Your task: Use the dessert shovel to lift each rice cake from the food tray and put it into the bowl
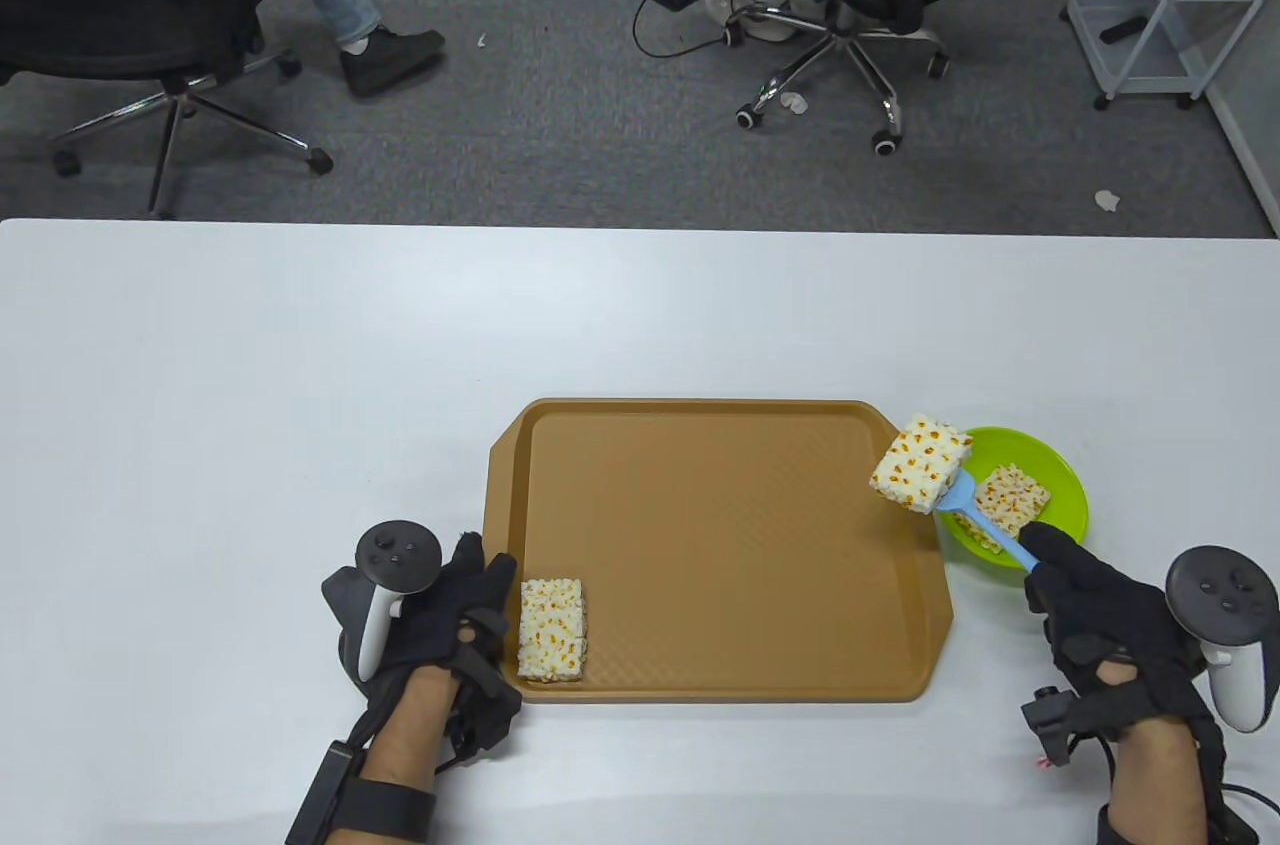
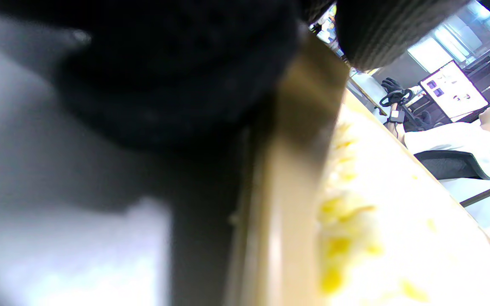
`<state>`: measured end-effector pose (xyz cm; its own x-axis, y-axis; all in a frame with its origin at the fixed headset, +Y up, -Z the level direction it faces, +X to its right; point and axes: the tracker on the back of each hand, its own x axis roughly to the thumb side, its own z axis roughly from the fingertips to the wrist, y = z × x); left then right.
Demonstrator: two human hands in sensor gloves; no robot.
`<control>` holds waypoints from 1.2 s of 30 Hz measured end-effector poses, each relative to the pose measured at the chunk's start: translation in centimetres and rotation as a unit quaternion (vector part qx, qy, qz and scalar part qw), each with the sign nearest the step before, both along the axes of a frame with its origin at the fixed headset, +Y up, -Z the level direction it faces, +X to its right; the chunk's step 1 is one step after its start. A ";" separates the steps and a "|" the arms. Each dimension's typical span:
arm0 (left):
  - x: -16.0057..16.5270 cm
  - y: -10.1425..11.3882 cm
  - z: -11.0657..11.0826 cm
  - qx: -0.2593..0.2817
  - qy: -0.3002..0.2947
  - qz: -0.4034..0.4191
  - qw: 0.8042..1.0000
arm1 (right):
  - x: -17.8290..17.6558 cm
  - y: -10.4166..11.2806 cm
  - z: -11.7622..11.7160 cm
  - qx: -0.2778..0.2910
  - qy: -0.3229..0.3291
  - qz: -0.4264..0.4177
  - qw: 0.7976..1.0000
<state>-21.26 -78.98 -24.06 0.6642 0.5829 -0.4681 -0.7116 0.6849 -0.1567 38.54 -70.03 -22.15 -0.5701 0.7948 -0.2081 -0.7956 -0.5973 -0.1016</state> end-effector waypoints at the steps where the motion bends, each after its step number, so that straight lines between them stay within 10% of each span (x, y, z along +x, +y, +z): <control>1: 0.0 0.0 0.0 0.000 0.000 0.000 1.000 | 0.3 -0.2 -0.1 -0.005 -0.009 -0.002 1.000; 17: 0.0 0.0 -0.1 -0.002 -0.004 0.005 1.000 | 3.6 -3.0 -0.1 -0.079 -0.127 -0.032 0.988; 28: 0.0 -0.1 -0.1 -0.002 -0.004 0.007 1.000 | 0.6 -2.0 -0.3 -0.032 -0.159 0.156 0.974; 36: -0.1 -0.1 0.0 -0.004 -0.003 0.012 1.000 | -1.8 0.4 0.8 -0.009 -0.225 0.333 0.916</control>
<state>-21.33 -79.07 -24.10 0.6523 0.5951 -0.4694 -0.7272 0.6661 -0.1661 36.73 -69.62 -21.38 -0.7808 0.2957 -0.5504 -0.1343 -0.9397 -0.3144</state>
